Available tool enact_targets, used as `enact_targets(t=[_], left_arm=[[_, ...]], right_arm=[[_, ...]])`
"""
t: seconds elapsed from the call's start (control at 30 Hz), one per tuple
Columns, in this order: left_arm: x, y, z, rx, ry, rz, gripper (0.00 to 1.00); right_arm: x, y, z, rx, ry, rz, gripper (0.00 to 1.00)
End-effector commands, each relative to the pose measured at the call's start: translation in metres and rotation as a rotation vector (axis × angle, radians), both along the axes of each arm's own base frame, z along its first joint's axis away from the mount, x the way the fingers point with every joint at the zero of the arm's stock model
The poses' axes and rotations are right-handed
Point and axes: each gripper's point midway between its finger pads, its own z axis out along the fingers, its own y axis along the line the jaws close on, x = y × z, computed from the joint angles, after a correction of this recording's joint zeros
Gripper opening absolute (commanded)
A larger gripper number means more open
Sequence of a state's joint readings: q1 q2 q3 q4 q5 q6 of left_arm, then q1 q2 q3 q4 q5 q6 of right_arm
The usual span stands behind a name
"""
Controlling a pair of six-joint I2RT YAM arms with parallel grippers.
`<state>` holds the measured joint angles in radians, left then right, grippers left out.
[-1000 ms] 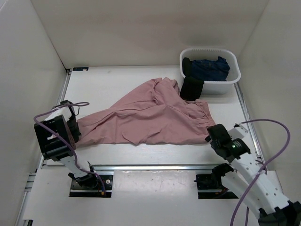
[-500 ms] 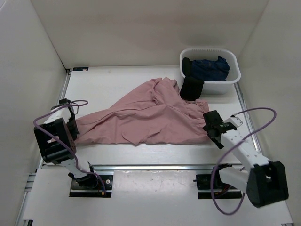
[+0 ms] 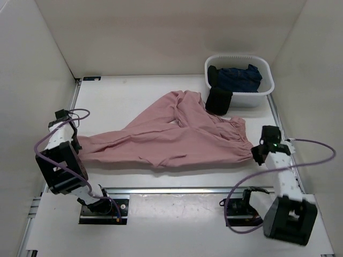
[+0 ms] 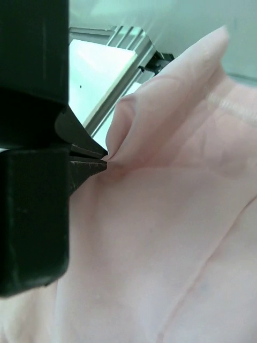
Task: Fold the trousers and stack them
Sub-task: Flatten the trousers out
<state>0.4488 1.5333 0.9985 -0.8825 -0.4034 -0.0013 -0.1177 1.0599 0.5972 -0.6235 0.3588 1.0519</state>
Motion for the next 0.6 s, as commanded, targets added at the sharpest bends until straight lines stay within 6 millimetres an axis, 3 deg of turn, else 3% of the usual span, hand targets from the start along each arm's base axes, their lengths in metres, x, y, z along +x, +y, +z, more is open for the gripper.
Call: enact_targets(t=[0.0,0.03,0.1,0.13,0.27,0.37,0.4,0.47,0.5,0.53,0.57], left_arm=[[0.003,0.024,0.039,0.127,-0.085,0.048,0.14],[0.001,0.023,0.039,0.122,-0.074,0.047,0.14],[-0.007,0.02,0.042,0.108,-0.065,0.053,0.19],[-0.012,0.016,0.038,0.089,-0.047,0.051,0.2],[-0.035,0.003,0.024,0.055,0.021,0.048,0.23],[-0.067,-0.009,0.01,0.043,0.103,0.05,0.31],[-0.078,-0.015,0.005,0.027,0.136,0.049,0.37],[-0.099,-0.024,0.002,0.006,0.204,0.047,0.57],[-0.103,-0.024,0.005,0.012,0.216,0.048,0.64],[-0.094,-0.017,0.016,0.038,0.189,0.051,0.76],[-0.083,-0.012,0.026,0.057,0.15,0.053,0.81]], right_arm=[[-0.032,-0.027,0.052,-0.061,-0.033,-0.088,0.0],[-0.05,-0.026,0.063,-0.076,-0.021,-0.096,0.0],[-0.061,-0.031,0.082,-0.106,-0.044,-0.14,0.0],[-0.078,-0.026,0.076,-0.089,0.015,-0.152,0.0],[-0.105,-0.018,0.067,-0.05,0.083,-0.217,0.0],[-0.13,-0.02,0.055,-0.067,0.182,-0.273,0.02],[-0.134,-0.023,0.057,-0.091,0.183,-0.289,0.07],[-0.138,-0.029,0.061,-0.126,0.191,-0.3,0.31],[-0.139,-0.033,0.062,-0.147,0.193,-0.306,0.57],[-0.136,-0.04,0.073,-0.19,0.172,-0.309,0.66],[-0.133,-0.044,0.078,-0.209,0.157,-0.301,0.71]])
